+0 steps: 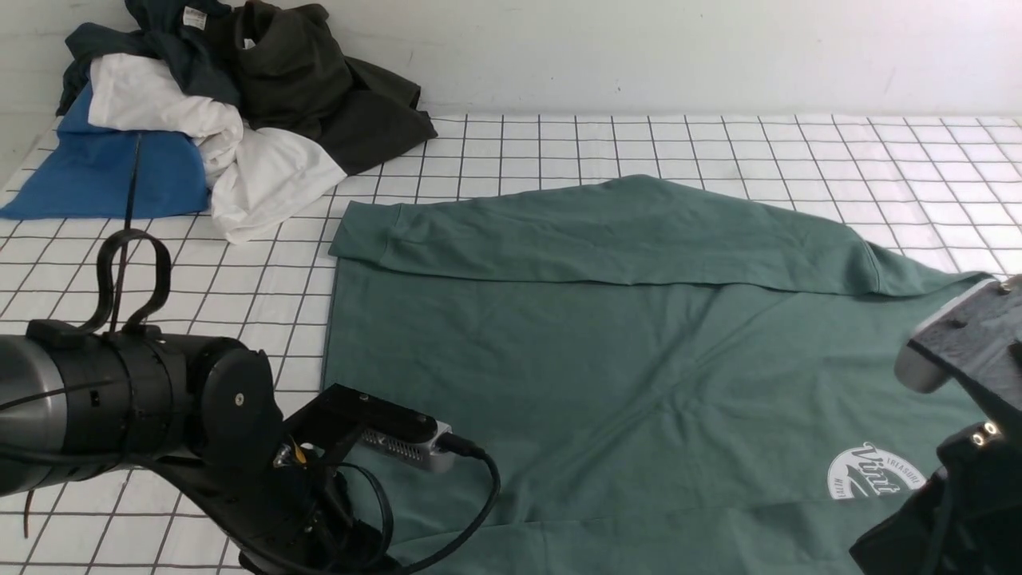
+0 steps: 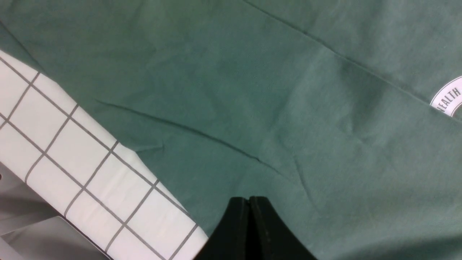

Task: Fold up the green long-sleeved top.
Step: Use the left arm to clamp the cuff closest to it

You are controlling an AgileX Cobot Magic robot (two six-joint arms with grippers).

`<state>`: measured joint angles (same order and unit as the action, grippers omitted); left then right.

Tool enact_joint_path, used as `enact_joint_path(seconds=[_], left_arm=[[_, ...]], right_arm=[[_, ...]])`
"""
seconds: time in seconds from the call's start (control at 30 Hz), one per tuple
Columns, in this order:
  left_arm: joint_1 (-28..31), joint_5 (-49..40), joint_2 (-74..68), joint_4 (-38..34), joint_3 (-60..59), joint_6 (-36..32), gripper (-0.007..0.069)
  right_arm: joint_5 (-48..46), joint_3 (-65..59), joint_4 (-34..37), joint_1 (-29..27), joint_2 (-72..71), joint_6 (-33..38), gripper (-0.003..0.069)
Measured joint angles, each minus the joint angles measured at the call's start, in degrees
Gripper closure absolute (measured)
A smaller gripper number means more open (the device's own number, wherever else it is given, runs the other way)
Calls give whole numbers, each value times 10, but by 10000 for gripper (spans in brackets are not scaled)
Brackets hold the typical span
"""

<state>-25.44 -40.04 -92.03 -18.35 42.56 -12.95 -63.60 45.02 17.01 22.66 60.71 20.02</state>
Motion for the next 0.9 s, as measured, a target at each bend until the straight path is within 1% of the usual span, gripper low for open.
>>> enact_joint_path(seconds=[0.13, 0.37, 0.6, 0.7, 0.77, 0.83, 0.87, 0.9], left_arm=[[0, -20, 9, 17, 0, 0, 371], [0, -32, 53, 26, 0, 0, 370], [0, -28, 40, 28, 0, -7, 370], [0, -15, 29, 29, 0, -14, 382], [0, -13, 28, 29, 0, -15, 394], [0, -5, 28, 30, 0, -15, 450], [0, -4, 28, 30, 0, -15, 456], [0, -4, 28, 30, 0, -15, 489]], right_arm=[[2, 0, 0, 0, 0, 0, 673], [10, 0, 0, 0, 0, 3, 673], [14, 0, 0, 0, 0, 3, 673], [15, 0, 0, 0, 0, 4, 673], [15, 0, 0, 0, 0, 4, 673], [15, 0, 0, 0, 0, 4, 673], [15, 0, 0, 0, 0, 4, 673], [15, 0, 0, 0, 0, 4, 673]])
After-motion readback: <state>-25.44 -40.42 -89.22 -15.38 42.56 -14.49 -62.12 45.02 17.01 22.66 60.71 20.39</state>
